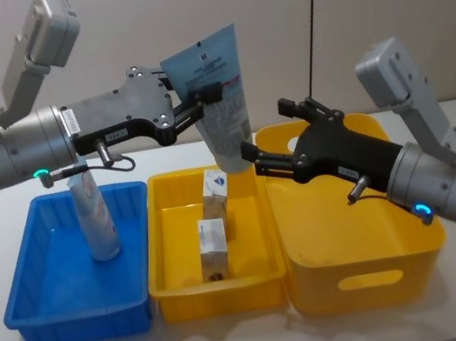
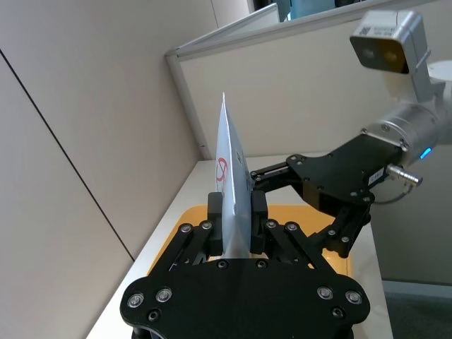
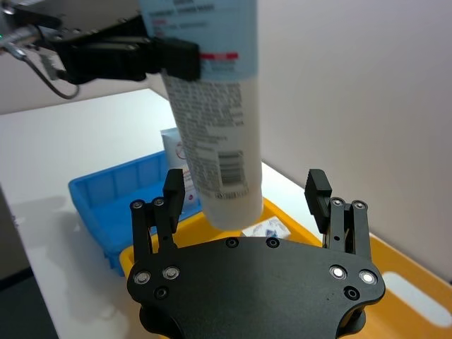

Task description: Bimanual collaborative sorting of washing and personal care products

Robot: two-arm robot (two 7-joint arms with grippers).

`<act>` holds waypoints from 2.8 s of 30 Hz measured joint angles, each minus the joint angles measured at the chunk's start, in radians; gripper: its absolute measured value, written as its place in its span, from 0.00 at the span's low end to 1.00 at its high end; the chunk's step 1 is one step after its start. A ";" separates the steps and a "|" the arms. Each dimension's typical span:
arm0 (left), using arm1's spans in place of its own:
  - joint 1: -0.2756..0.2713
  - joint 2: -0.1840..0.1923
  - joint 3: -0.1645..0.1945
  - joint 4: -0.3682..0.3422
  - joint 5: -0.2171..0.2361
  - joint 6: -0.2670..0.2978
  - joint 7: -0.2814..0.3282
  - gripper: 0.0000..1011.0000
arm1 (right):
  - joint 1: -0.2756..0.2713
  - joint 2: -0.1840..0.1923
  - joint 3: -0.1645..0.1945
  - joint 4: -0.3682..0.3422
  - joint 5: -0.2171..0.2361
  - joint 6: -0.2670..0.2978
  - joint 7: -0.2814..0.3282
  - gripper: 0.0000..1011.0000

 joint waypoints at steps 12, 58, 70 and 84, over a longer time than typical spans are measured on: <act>0.000 0.000 0.000 0.000 0.000 0.000 0.000 0.21 | 0.168 0.034 -0.061 0.103 0.013 -0.046 0.195 0.99; 0.000 0.000 0.000 0.000 0.000 0.000 0.000 0.20 | 0.431 0.016 -0.227 0.332 -0.045 -0.078 0.375 0.97; 0.000 0.000 0.000 0.000 0.000 0.000 -0.001 0.20 | 0.434 0.016 -0.237 0.328 -0.039 -0.062 0.381 0.66; 0.000 0.000 0.000 0.000 0.000 0.000 -0.001 0.21 | 0.435 0.016 -0.242 0.325 -0.035 -0.055 0.385 0.34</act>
